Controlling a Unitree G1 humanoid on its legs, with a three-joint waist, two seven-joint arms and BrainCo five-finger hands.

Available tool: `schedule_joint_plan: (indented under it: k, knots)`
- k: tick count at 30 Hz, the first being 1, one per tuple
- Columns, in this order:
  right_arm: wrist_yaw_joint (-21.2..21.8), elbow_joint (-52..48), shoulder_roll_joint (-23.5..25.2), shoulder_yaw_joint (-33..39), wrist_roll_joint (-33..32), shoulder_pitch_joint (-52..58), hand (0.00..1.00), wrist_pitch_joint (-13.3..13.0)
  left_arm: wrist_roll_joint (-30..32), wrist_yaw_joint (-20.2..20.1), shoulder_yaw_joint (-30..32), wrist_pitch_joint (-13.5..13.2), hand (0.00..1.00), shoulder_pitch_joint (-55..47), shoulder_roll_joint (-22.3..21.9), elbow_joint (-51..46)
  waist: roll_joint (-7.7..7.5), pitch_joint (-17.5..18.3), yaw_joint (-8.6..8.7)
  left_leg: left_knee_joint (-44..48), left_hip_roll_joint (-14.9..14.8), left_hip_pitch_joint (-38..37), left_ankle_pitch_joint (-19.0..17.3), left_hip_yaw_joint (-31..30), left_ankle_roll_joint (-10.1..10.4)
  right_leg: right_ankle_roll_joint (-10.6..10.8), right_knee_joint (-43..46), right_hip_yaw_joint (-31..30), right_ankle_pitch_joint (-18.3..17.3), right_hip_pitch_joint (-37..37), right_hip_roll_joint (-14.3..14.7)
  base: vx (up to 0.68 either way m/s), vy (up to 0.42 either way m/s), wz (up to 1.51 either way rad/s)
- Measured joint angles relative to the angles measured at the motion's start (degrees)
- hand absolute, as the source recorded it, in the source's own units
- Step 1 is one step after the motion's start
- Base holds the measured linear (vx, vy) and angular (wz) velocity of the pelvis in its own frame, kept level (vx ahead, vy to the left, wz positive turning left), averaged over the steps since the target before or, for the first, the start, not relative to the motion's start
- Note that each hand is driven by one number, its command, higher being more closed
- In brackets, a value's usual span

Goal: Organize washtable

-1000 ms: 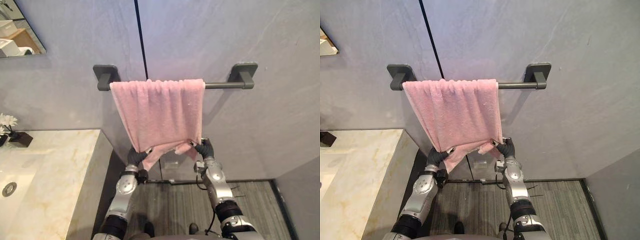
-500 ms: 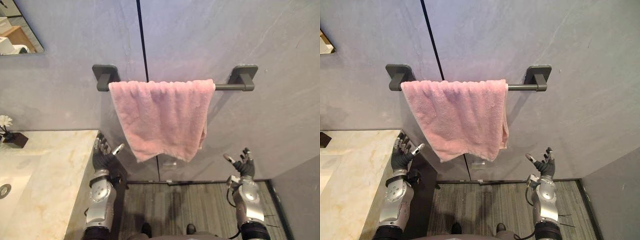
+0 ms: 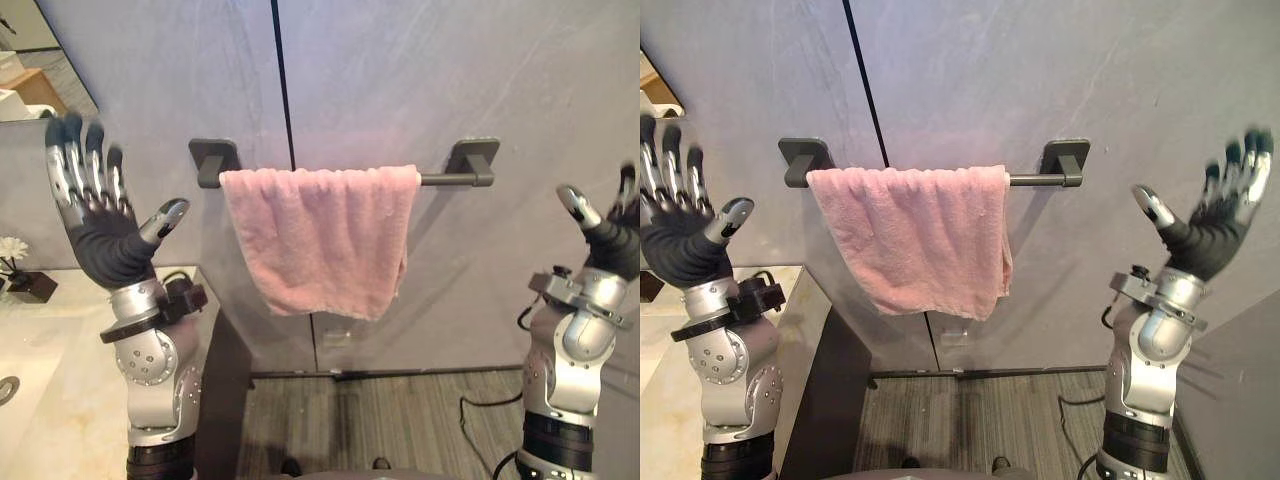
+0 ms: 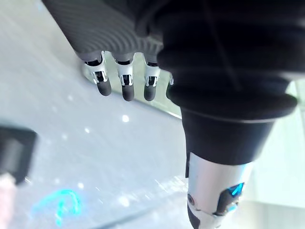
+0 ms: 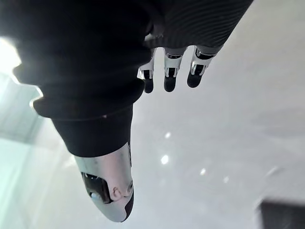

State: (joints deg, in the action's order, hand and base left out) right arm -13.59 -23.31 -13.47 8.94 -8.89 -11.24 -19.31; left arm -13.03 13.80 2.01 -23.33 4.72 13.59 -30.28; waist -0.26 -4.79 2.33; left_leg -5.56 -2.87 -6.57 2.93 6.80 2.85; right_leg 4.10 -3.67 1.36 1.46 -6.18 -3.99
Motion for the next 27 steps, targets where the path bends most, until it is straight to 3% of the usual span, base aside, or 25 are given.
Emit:
schedule_joint_plan:
  k: [5, 11, 18, 21, 27]
  knots:
    - [10.20, 0.15, -5.64, -22.62, -1.70, -7.64, 0.00, -0.74, -5.69, -10.09, -15.74, -0.63, 0.00, 4.48, 3.98, 4.46, 0.31, 1.38, -0.18, -0.10, 0.04, 0.01, 0.02, 0.32, -0.02, 0.03, 0.56, -0.32, -0.03, 0.48, -0.02, -0.02, -0.007, -0.03]
    - [17.44, 6.90, -14.12, -35.96, -4.73, -9.65, 0.00, 0.24, -9.00, -14.48, -22.97, 2.42, 0.00, 3.75, 7.41, 16.44, 0.19, 1.47, -0.70, -0.34, 0.05, 0.49, 0.05, 0.63, -0.02, 0.03, 0.69, -0.77, -0.02, 1.23, 0.01, -0.02, -0.010, -0.03]
    - [20.72, 14.45, -20.15, -40.39, -4.45, -7.66, 0.00, 2.46, -6.28, -15.08, -24.80, 5.53, 0.00, -1.24, 7.56, 24.53, 0.23, 1.50, -1.02, 0.00, -0.02, 1.03, 0.08, 1.12, -0.03, 0.03, 0.82, -1.34, 0.11, 1.65, 0.15, 0.01, -0.006, -0.05]
    - [21.80, 16.21, -20.22, -41.10, -2.69, -5.01, 0.00, 3.54, -3.64, -15.25, -25.16, 6.89, 0.00, -2.76, 7.44, 27.11, 0.26, 1.51, -1.23, -0.02, -0.05, 1.18, 0.09, 1.09, -0.03, 0.01, 1.15, -1.36, 0.08, 2.01, 0.18, -0.01, -0.004, 0.00]
    - [23.85, 21.60, -18.50, -44.28, 3.14, -0.57, 0.00, 5.02, 0.90, -16.23, -25.00, 6.91, 0.00, -2.81, 6.03, 34.05, 0.29, 1.68, -1.42, -0.34, -0.11, 2.05, 0.49, -0.20, -0.34, -0.05, 1.46, -0.77, 0.02, 2.46, -0.20, -0.06, -0.006, 0.10]
